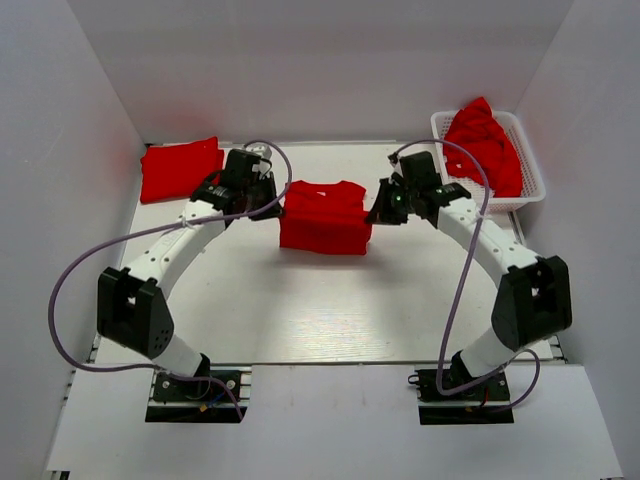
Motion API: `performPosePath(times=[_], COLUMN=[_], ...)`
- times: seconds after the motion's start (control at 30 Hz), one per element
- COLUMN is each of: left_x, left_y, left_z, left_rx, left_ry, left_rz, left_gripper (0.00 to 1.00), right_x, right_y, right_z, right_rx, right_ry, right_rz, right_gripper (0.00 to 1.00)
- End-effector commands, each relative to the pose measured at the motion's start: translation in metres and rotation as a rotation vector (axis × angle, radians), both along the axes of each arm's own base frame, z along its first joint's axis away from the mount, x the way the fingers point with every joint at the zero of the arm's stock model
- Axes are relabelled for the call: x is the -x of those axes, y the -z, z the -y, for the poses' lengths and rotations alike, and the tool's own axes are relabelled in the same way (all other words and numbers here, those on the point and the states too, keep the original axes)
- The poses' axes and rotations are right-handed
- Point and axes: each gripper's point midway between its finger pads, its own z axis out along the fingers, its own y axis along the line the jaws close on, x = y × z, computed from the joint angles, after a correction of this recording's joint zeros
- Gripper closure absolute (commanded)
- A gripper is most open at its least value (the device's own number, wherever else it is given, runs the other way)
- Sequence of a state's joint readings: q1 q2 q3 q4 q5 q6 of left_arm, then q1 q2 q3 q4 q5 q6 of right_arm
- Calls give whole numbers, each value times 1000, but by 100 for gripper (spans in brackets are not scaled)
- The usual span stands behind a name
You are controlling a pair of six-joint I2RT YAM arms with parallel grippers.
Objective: Fold and stack the t-shirts
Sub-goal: Fold the long partially folded tshirt into a neat square
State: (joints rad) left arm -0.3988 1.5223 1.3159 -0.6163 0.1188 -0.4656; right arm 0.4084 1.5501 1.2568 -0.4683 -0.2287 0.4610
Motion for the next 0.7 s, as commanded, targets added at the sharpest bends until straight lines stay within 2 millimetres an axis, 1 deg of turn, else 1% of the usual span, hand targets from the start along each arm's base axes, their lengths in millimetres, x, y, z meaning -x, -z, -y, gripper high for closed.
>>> performPosePath(times=[0.0, 0.03, 0.07, 0.1, 0.13, 0.17, 0.2, 0.23, 0.27, 0.3, 0.33, 0.37, 0.4, 0.43, 0.47, 0.5, 0.53, 0.57, 0.6, 0.63, 0.67], left_x=[-34, -41, -42, -49, -57, -60, -68, -73, -80, -87, -90, -97, -102, -111, -113, -122, -127, -135, -138, -144, -147], left_y=[-22, -25, -20, -23, -18, -12, -17, -16, -3, -7, -4, -5, -1, -4, -3, -9, -4, -10, -10, -4, -4], left_z=[-17, -19, -18, -16, -18, -17, -19, -16, -19, -17, -16, -19, -17, -21, -18, -20, -17, -18, -15, -11, -8], left_rx=[-34, -29, -34, -26, -28, -32, -27, -20, -37, -33, -35, -37, -39, -32, -32, -23, -17, -3, -2, 4, 15], left_ry=[-111, -120, -120, -121, -131, -131, -142, -136, -139, -140, -139, -144, -144, -157, -141, -138, -131, -133, -116, -107, -97], left_rz=[90, 102, 91, 109, 105, 97, 109, 110, 89, 98, 94, 107, 103, 122, 122, 146, 143, 161, 170, 167, 171], left_gripper=[100, 100, 100, 100, 100, 100, 100, 100, 100, 100, 100, 100, 100, 100, 100, 100, 100, 100, 100, 100, 100], right_x=[-24, -22, -24, -28, -28, -30, -35, -38, -40, -48, -53, -56, -64, -70, -76, -80, -85, -91, -95, -103, -107], right_y=[-11, -13, -17, -15, -15, -15, -12, -12, -10, -8, -9, -8, -4, -9, -13, -4, -8, -9, -4, -8, -7], right_z=[-3, -10, -11, -11, -13, -13, -14, -11, -12, -12, -10, -9, -9, -7, -7, -7, -7, -8, -6, -8, -4], right_rx=[-35, -71, -84, -92, -105, -115, -118, -121, -119, -118, -117, -114, -113, -118, -125, -124, -136, -140, -140, -147, -147], right_ry=[-26, -59, -67, -67, -79, -80, -80, -78, -80, -71, -65, -62, -55, -51, -49, -48, -56, -54, -51, -53, -45], right_rz=[23, 11, 15, 7, 2, -3, -12, -11, -14, -15, -10, -7, -13, 0, 8, -10, -2, 3, -3, 8, 10], right_gripper=[100, 100, 100, 100, 100, 100, 100, 100, 100, 100, 100, 100, 100, 100, 100, 100, 100, 100, 100, 100, 100])
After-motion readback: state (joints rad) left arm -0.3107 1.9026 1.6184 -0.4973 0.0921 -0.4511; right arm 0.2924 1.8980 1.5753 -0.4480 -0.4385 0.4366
